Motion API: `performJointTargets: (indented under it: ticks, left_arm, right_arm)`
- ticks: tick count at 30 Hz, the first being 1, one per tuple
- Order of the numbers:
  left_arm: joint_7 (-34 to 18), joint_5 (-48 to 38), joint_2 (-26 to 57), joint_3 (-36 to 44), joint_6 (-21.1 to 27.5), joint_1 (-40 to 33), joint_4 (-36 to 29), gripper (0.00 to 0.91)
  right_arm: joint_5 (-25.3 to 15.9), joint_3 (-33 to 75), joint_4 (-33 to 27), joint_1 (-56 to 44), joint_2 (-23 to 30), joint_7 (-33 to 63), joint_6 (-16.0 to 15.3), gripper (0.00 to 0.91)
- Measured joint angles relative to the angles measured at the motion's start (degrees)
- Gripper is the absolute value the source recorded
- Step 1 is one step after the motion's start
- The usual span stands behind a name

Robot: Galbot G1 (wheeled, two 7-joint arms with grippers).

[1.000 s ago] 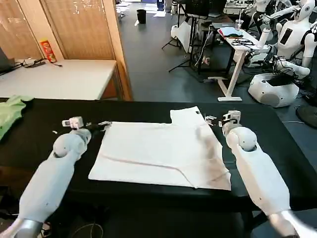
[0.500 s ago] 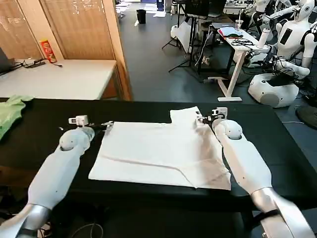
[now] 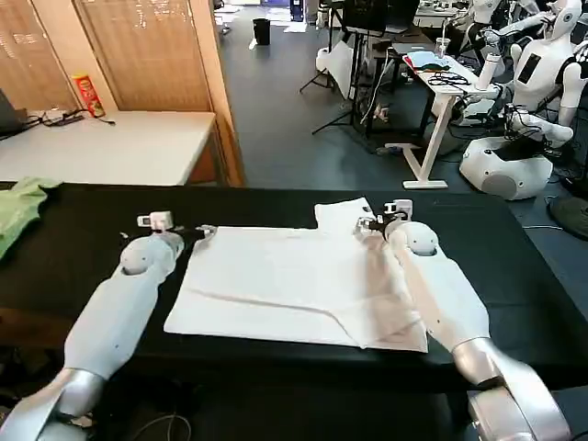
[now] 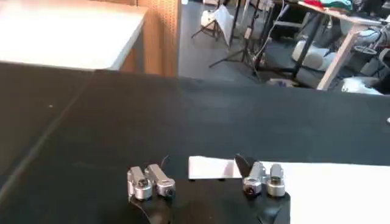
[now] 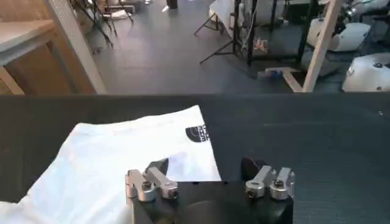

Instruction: Fold and organize the clothes.

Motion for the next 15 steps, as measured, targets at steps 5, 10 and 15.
performJointTargets:
  ticks: [5, 10, 15]
  left_arm:
    - [-0.02, -0.1, 0.11, -0.08, 0.52, 0.88, -0.95, 0.039]
    - [-0.15, -0.5, 0.21, -0.19, 0.99, 1.85, -2.65, 0.0]
    - [-0.66, -0.15, 0.23, -0.9, 0.76, 2.11, -3.68, 0.0]
  right_arm:
    - [-0.23, -0.33, 0.41, -0.15, -0.17, -0.28, -0.18, 0.059]
    - [-0.43, -0.31, 0.85, -0.41, -0.19, -0.3, 0.18, 0.02]
    - [-0.61, 0.31, 2.05, -1.21, -0.49, -0.45, 2.69, 0.0]
